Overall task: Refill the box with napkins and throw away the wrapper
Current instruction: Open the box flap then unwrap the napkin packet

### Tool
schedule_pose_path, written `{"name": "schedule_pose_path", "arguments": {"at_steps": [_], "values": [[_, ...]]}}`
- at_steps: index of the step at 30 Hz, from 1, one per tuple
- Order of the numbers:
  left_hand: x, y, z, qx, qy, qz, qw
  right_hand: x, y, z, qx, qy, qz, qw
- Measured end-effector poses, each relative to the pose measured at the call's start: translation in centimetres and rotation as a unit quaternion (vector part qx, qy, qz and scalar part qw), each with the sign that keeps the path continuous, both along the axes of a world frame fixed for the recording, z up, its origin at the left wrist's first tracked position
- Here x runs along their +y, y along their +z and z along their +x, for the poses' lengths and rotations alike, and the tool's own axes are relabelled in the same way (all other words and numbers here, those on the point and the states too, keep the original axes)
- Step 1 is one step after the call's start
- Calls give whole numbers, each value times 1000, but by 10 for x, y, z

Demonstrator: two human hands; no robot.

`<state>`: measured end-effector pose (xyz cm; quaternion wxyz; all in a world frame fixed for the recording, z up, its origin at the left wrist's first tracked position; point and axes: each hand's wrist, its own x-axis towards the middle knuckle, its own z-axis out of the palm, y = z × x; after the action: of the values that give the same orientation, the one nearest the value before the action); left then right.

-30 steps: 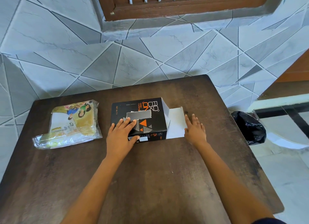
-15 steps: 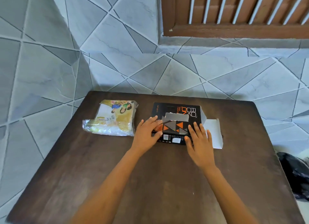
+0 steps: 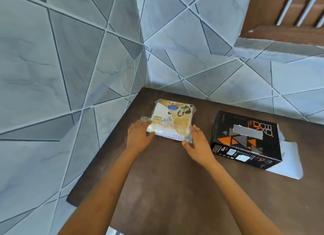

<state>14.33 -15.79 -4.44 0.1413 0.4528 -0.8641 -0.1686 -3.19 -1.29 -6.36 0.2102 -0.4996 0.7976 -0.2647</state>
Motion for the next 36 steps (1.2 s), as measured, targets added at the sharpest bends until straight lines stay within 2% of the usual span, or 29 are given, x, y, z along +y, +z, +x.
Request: {"name": "schedule_pose_path", "arguments": {"at_steps": [2,5,7,9,11,16,24,31,36], "values": [[-24,-1,-3,-24,-2,29,999,-24,-7,7,-75,-60,27,995],[-60,-4,-15,-40,-8,125,991,-46,-13,10,-157,-148,48,975],[-75,-10,-21,-14,-28,185,982,-50,-16,15,-170,-167,41,970],[-82,-16,-26,-46,-73,214,973,-50,-23,24,-179,-199,32,963],[-75,-21,-24,-72,-90,194,974,-45,-25,30,-190,-209,22,959],[-45,-26,0,-68,-73,137,986,-27,-30,47,-165,-213,24,963],[65,-30,57,-54,-44,140,988,85,-38,96,-147,-213,-7,966],[168,-33,63,-53,-61,164,983,174,-37,80,-120,-193,-1,974],[247,-25,47,-118,-123,161,972,235,-42,63,-19,-231,29,972]]}}
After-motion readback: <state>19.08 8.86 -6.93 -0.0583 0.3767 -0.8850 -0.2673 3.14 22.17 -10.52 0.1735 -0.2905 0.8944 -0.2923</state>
